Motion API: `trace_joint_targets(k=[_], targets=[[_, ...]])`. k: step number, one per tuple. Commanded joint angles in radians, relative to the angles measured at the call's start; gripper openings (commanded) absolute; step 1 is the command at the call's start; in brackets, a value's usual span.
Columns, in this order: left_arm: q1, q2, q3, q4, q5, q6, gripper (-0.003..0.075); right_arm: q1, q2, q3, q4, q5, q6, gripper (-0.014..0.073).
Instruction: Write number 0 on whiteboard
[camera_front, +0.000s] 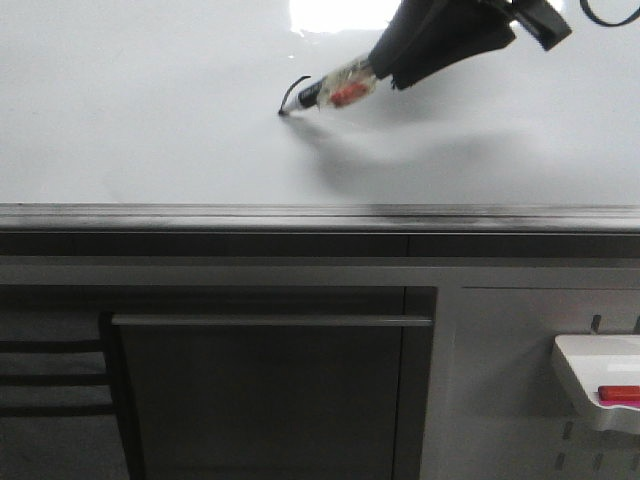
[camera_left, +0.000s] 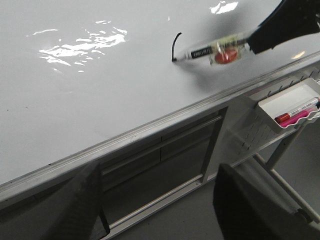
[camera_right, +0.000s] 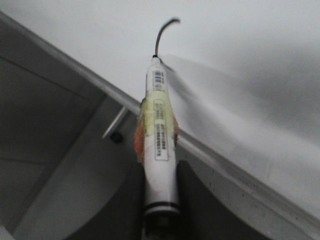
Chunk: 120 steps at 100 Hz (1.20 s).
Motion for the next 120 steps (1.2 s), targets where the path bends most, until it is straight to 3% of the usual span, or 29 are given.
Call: trace_joint_targets(k=[1, 20, 64, 81, 120], targets=[[0.005, 0.000, -0.028, -0.021, -0.077, -0.012, 0.0440, -0.002, -0.017, -0.032, -0.058, 0.014, 0.028, 0.0003], [0.005, 0.000, -0.028, -0.021, -0.077, -0.012, 0.0440, -0.004, -0.053, -0.072, -0.217, 0.015, 0.135, 0.0003], [0.005, 0.000, -0.028, -0.021, -0.080, -0.012, 0.0440, -0.001, -0.060, -0.254, -0.182, 0.063, 0.140, 0.0003], [0.005, 0.000, -0.028, -0.018, -0.080, -0.012, 0.0440, 0.008, -0.078, -0.274, -0.113, 0.208, 0.095, 0.0003], [0.005, 0.000, -0.028, -0.018, -0.082, -0.012, 0.0440, 0.008, -0.100, -0.255, -0.146, 0.153, 0.095, 0.0003]])
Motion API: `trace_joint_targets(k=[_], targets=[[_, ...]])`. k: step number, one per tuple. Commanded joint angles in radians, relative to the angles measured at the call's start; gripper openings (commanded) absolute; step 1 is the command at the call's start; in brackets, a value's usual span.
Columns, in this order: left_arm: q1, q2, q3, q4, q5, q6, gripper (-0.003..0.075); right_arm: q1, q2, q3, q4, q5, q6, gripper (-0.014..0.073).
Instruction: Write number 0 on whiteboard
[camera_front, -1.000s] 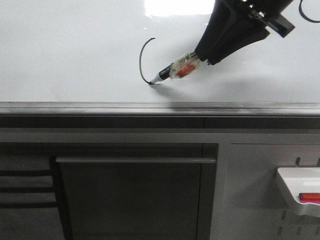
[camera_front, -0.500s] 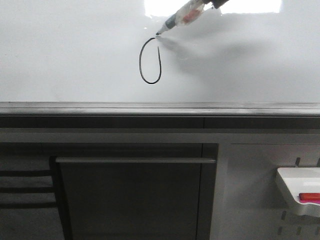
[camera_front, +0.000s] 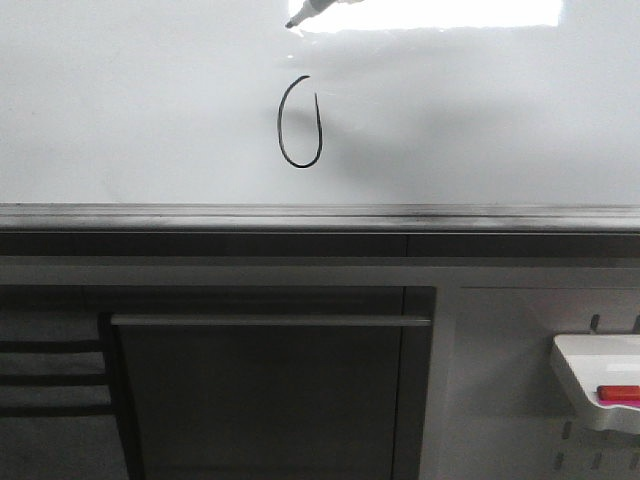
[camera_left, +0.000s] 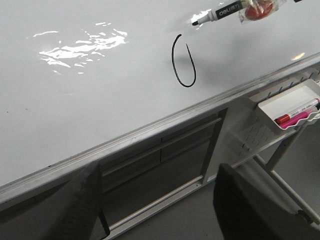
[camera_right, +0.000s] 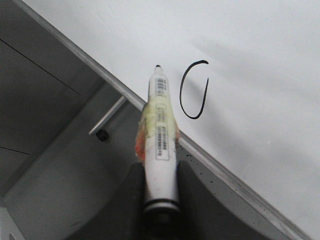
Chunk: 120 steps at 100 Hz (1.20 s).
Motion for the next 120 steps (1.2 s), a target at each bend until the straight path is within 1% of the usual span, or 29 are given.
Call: trace_joint_targets(k=[1, 22, 45, 73, 93, 101, 112, 120], targets=[[0.005, 0.000, -0.028, -0.018, -0.076, -0.011, 0.0440, -0.001, -0.020, -0.019, 0.018, -0.057, -0.015, 0.0003], [0.005, 0.000, -0.028, -0.018, -0.076, -0.011, 0.0440, -0.001, 0.000, -0.010, 0.006, -0.106, -0.015, 0.0003], [0.005, 0.000, -0.028, -0.018, -0.076, -0.011, 0.0440, -0.001, 0.000, -0.010, -0.005, -0.124, -0.014, 0.0003], [0.005, 0.000, -0.032, -0.018, -0.074, -0.003, 0.0440, -0.001, -0.004, -0.010, -0.008, -0.092, -0.014, 0.0003], [-0.024, 0.063, -0.119, -0.020, -0.016, 0.121, 0.0440, 0.001, -0.019, -0.010, -0.008, -0.028, -0.021, 0.0003], [-0.044, 0.133, -0.179, -0.021, 0.038, 0.189, 0.0440, 0.009, -0.026, -0.012, -0.008, 0.051, -0.073, 0.0003], [-0.075, 0.249, -0.255, -0.024, 0.129, 0.311, 0.0440, 0.051, -0.035, -0.012, -0.006, 0.146, -0.146, 0.0003], [-0.103, 0.339, -0.306, -0.034, 0.152, 0.366, 0.0440, 0.091, -0.042, -0.012, -0.006, 0.194, -0.175, 0.0003]])
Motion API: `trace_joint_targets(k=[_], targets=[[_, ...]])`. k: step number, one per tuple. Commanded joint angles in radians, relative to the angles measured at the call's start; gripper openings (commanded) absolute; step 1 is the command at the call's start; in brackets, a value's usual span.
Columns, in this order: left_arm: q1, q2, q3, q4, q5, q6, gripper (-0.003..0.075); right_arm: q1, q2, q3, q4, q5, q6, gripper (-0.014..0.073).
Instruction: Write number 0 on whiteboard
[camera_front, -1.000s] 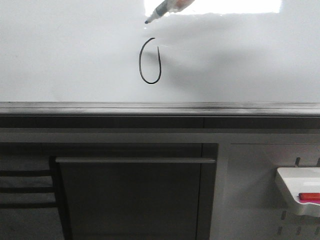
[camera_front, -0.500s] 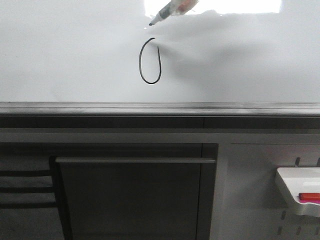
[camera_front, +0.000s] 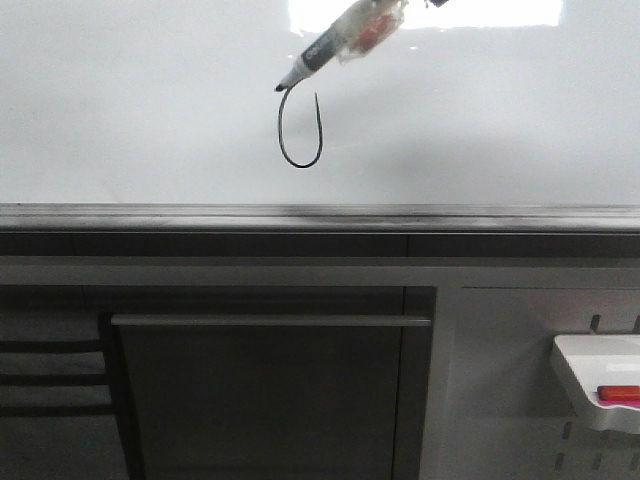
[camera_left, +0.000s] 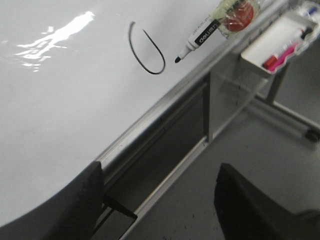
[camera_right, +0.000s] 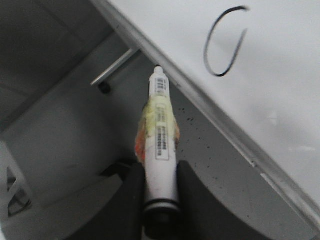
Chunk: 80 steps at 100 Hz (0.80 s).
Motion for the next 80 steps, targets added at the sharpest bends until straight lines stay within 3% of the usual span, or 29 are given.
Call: trace_joint_targets(k=[1, 41, 80], targets=[[-0.033, 0.084, -0.079, -0.031, -0.016, 0.075, 0.0440, 0.044, -0.048, -0.026, 0.035, 0.043, -0.058, 0.0003], [-0.100, 0.245, -0.211, -0.267, 0.158, 0.399, 0.0440, 0.187, -0.071, -0.026, 0.025, 0.120, -0.126, 0.0003], [-0.100, 0.245, -0.268, -0.389, 0.356, 0.465, 0.0440, 0.323, -0.187, -0.026, -0.045, 0.125, -0.268, 0.0003]])
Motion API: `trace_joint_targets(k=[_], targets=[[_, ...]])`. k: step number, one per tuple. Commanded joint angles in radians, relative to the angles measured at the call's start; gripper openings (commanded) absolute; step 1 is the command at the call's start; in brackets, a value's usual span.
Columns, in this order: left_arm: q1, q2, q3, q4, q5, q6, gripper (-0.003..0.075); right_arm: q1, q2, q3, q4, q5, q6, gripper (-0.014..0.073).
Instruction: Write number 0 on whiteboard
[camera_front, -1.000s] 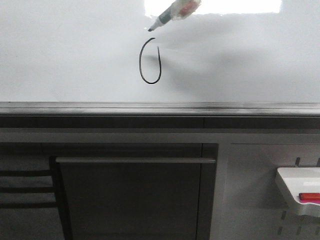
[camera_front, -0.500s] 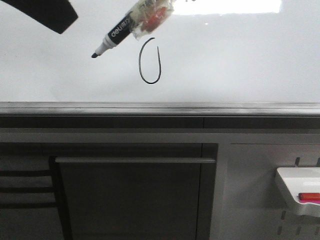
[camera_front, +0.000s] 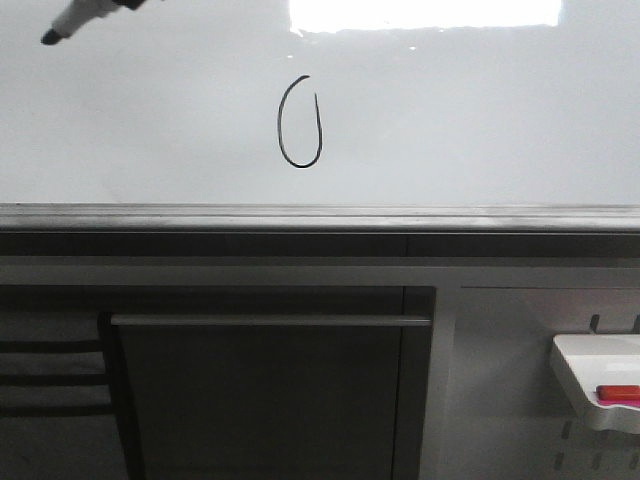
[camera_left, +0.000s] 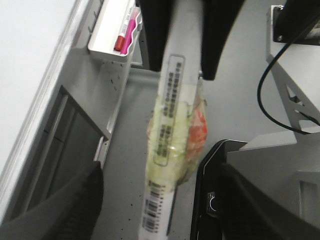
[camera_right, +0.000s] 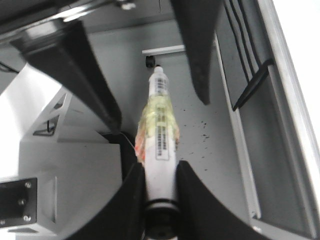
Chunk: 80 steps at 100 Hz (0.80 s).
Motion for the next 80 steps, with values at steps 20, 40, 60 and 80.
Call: trace_joint_targets(k=[20, 40, 60, 80], targets=[[-0.009, -0.019, -0.046, -0.069, 0.064, 0.006, 0.0440, 0.076, -0.079, -0.026, -0.046, 0.059, -0.057, 0.0003], [-0.009, -0.019, -0.046, -0.074, 0.079, 0.006, 0.0440, 0.116, -0.079, -0.026, -0.075, 0.059, -0.059, 0.0003], [-0.009, -0.019, -0.046, -0.074, 0.086, 0.006, 0.0372, 0.117, -0.079, -0.026, -0.077, 0.052, -0.059, 0.0003], [-0.009, -0.019, -0.046, -0.075, 0.086, 0.006, 0.0160, 0.117, -0.079, -0.026, -0.068, 0.045, -0.049, 0.0003]])
